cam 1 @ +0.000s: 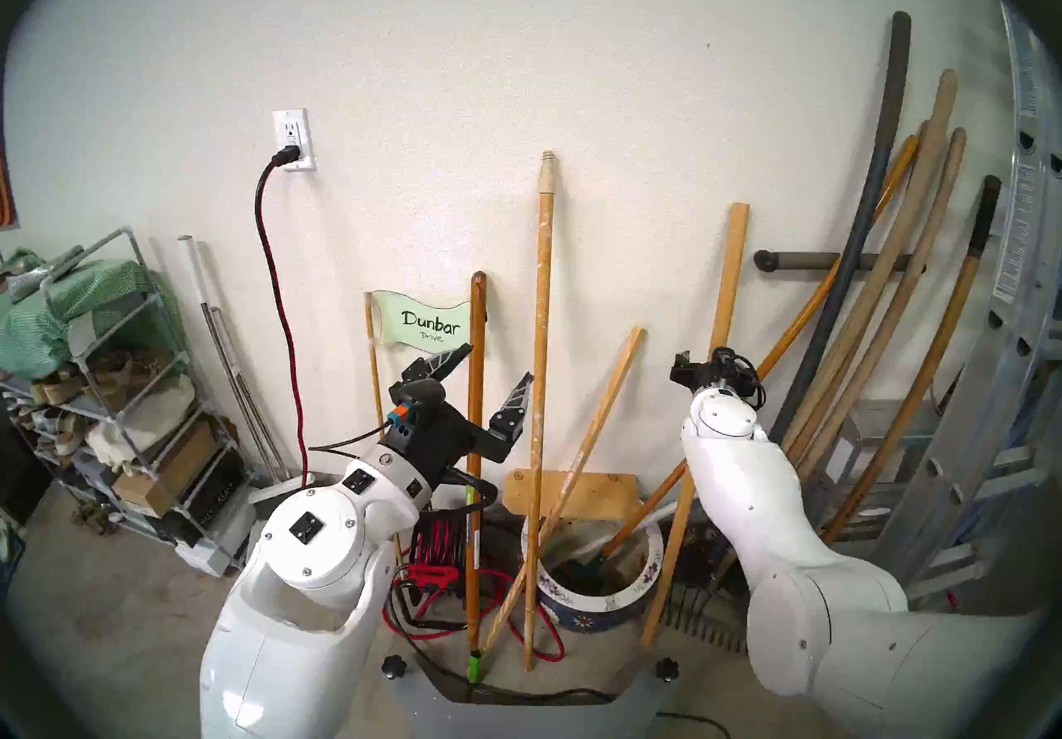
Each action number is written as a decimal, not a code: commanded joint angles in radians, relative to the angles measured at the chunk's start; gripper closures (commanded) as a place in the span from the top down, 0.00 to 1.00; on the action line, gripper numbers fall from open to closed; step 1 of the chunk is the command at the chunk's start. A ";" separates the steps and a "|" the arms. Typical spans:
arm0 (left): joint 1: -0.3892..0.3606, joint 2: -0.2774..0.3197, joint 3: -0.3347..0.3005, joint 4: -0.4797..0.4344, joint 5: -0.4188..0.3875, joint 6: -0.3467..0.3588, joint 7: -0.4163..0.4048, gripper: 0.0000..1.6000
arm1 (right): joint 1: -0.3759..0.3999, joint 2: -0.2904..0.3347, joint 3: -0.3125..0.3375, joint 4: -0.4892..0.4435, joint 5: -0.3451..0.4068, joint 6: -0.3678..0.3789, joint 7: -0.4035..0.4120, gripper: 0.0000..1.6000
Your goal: Put wooden sticks into the pot
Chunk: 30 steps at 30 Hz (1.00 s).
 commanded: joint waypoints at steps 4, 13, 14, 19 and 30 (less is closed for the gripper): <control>0.000 0.000 0.000 0.000 0.000 0.000 0.000 1.00 | 0.144 -0.006 -0.013 0.178 -0.006 -0.021 -0.001 0.80; 0.000 0.000 0.000 0.000 0.000 0.000 0.000 1.00 | 0.206 -0.010 -0.015 0.336 -0.021 -0.114 -0.031 0.00; 0.000 0.000 0.000 0.000 0.000 0.000 0.000 1.00 | 0.211 -0.011 -0.015 0.345 -0.022 -0.130 -0.033 0.00; 0.000 0.000 0.000 0.000 0.000 0.000 0.000 1.00 | 0.171 -0.021 -0.011 0.274 -0.019 -0.174 -0.012 0.00; 0.000 0.000 0.000 0.000 0.000 0.000 0.000 1.00 | 0.088 -0.042 0.002 0.122 0.012 -0.234 0.013 0.00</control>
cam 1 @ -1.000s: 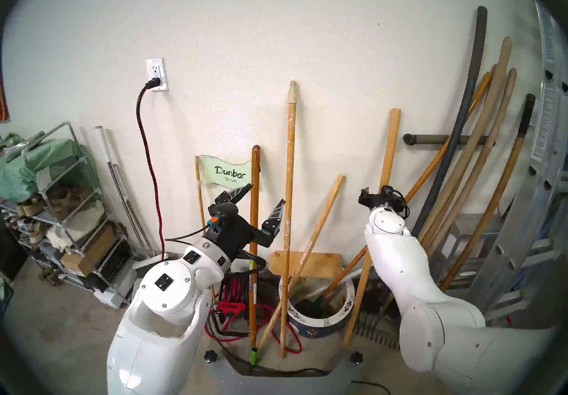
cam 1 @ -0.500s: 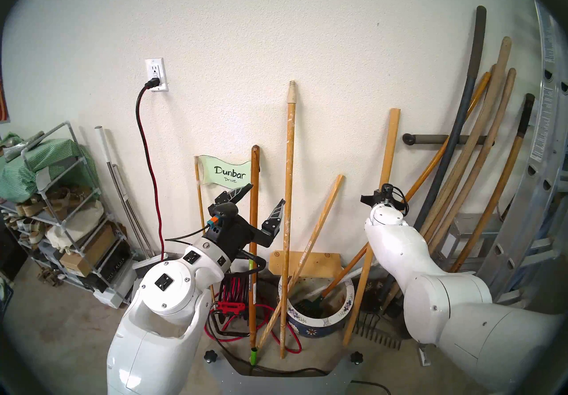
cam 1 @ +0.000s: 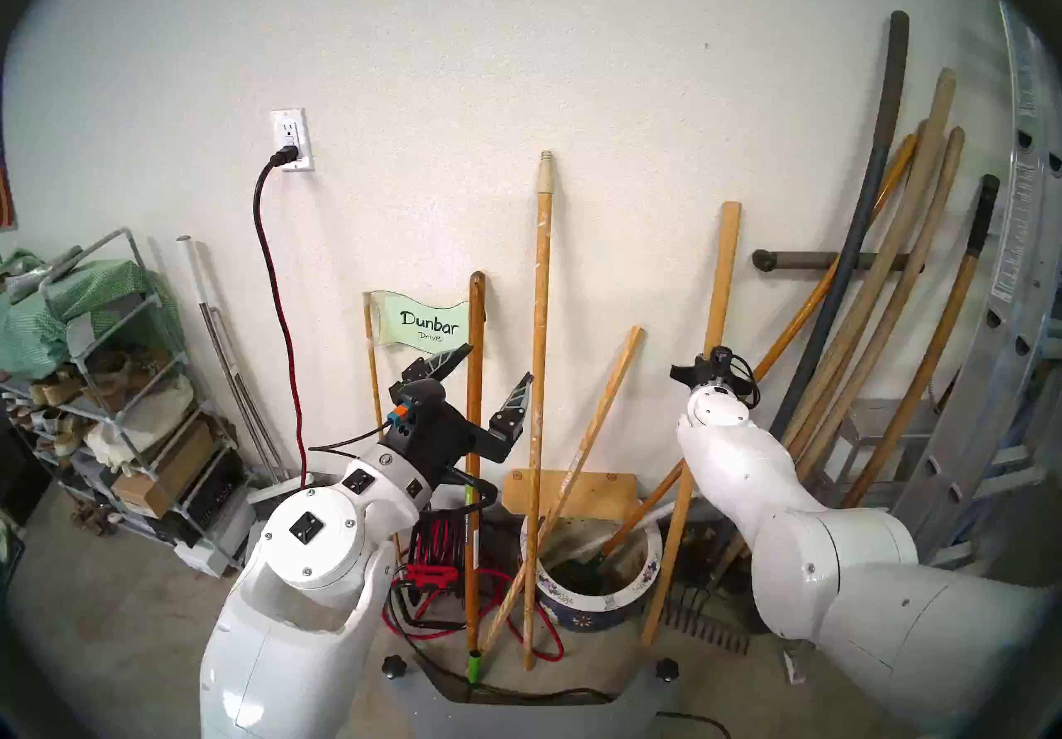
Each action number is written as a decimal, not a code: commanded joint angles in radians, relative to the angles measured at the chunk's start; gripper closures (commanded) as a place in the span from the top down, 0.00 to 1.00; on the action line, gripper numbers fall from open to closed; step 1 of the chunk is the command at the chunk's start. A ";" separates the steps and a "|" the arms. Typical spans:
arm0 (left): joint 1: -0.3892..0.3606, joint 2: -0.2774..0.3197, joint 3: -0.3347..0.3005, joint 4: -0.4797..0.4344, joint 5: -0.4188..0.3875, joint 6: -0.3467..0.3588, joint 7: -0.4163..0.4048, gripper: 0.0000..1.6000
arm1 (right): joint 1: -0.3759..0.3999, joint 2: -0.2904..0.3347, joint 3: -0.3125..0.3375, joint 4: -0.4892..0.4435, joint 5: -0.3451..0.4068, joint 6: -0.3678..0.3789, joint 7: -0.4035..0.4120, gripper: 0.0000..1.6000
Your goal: Put wooden sticks into the pot
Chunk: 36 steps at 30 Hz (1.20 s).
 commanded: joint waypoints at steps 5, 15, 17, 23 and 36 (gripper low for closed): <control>0.000 0.000 0.000 0.000 0.000 0.000 0.000 1.00 | -0.037 -0.036 0.002 -0.155 0.022 -0.079 0.024 0.00; 0.000 0.000 0.000 0.000 0.000 0.000 0.000 1.00 | -0.055 -0.038 0.030 -0.242 0.062 -0.108 0.041 0.00; 0.000 0.000 0.000 0.000 0.000 0.000 0.000 1.00 | -0.054 -0.041 0.040 -0.266 0.072 -0.114 0.046 0.00; 0.000 0.000 0.000 0.000 0.000 0.000 0.000 1.00 | -0.048 -0.048 0.059 -0.328 0.092 -0.132 0.065 0.00; 0.000 0.000 0.000 0.000 0.000 0.000 0.000 1.00 | -0.059 -0.040 0.093 -0.471 0.121 -0.148 0.110 0.00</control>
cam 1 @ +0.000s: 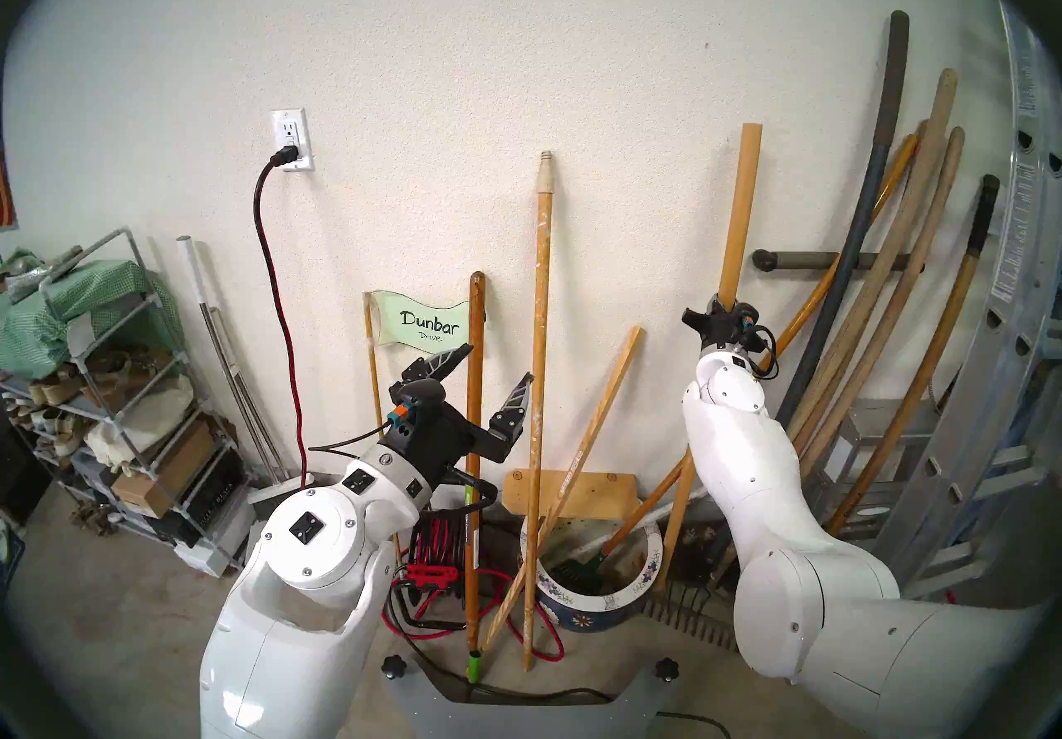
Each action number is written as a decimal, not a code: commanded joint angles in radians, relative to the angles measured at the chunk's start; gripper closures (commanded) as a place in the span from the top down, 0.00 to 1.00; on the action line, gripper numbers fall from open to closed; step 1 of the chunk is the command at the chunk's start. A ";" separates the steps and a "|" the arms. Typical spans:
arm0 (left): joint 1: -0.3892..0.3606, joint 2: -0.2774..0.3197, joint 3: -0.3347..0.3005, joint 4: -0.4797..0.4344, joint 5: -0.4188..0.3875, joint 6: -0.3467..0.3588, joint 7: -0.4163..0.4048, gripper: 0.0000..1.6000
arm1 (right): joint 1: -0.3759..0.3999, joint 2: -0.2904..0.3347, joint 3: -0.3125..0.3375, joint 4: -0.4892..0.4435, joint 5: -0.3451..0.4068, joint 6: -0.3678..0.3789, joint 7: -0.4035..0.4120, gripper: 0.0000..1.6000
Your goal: Put wooden sticks into the pot
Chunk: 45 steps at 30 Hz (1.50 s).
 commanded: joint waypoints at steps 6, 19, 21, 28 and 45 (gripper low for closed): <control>0.000 0.000 0.000 0.000 0.000 0.000 0.000 1.00 | 0.040 -0.001 0.015 -0.155 0.031 -0.045 0.049 0.00; 0.000 0.000 0.000 0.000 0.000 0.000 0.000 1.00 | 0.010 -0.001 0.022 -0.281 0.047 -0.041 0.097 0.00; 0.000 0.000 0.000 0.000 0.000 0.000 0.000 1.00 | -0.005 -0.001 0.024 -0.330 0.050 -0.036 0.104 0.00; 0.000 0.000 0.000 0.000 0.000 0.000 0.000 1.00 | -0.034 -0.004 0.024 -0.399 0.064 -0.030 0.129 0.00; 0.000 0.000 0.000 0.000 0.000 0.000 0.000 1.00 | -0.044 0.008 0.022 -0.592 0.108 -0.009 0.211 0.00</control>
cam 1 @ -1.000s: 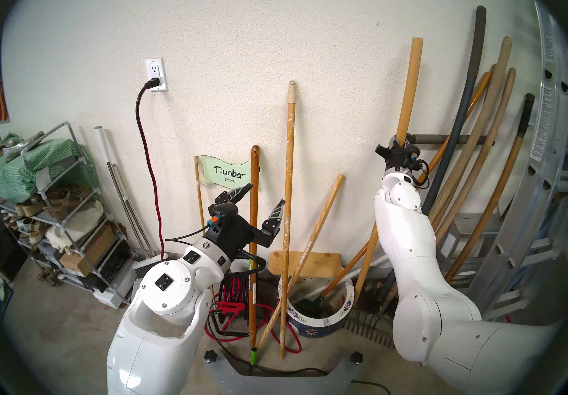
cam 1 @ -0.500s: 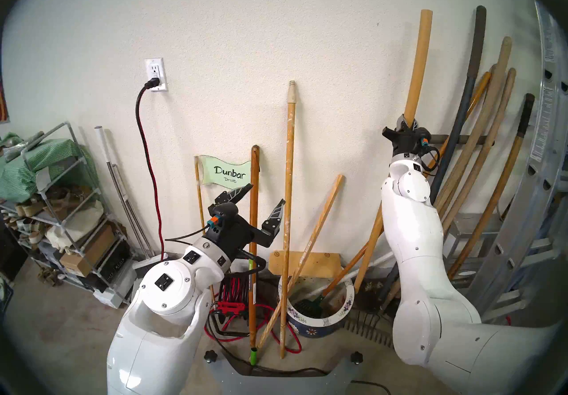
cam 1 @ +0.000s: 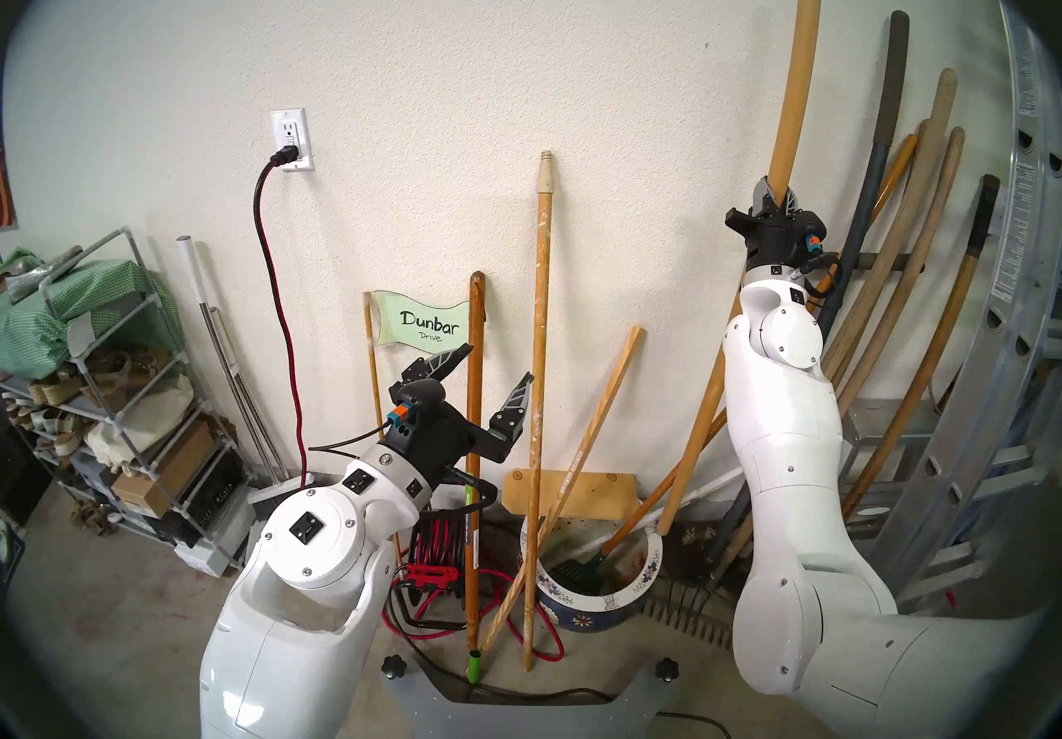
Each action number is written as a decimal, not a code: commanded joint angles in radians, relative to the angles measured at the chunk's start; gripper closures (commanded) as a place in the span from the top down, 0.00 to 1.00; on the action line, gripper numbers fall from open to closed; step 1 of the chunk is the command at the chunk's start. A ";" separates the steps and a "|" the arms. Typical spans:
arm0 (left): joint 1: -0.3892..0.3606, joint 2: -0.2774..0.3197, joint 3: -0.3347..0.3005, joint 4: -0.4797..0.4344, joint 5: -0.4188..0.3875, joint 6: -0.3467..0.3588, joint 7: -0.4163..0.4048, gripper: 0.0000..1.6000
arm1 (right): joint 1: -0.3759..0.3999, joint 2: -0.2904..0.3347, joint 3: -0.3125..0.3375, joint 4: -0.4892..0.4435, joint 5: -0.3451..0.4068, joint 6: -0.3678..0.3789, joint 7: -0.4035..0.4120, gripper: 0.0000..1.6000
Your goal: Put wooden sticks into the pot
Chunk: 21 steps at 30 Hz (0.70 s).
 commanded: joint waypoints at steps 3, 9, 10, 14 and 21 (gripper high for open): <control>0.000 0.000 0.000 0.000 0.000 0.000 0.000 1.00 | 0.001 0.021 0.013 -0.147 0.037 0.013 0.041 0.00; 0.000 0.000 0.000 0.000 0.000 0.000 0.000 1.00 | -0.038 0.026 0.017 -0.224 0.064 0.048 0.075 0.00; 0.000 0.000 0.000 0.000 0.000 0.000 0.000 1.00 | -0.043 0.028 0.017 -0.228 0.068 0.054 0.080 0.00; 0.000 0.000 0.000 0.000 0.000 0.000 0.000 1.00 | -0.084 0.029 0.016 -0.293 0.089 0.105 0.104 0.00; 0.000 0.000 0.000 0.000 0.000 0.000 0.000 1.00 | -0.151 0.034 0.012 -0.374 0.130 0.216 0.146 0.00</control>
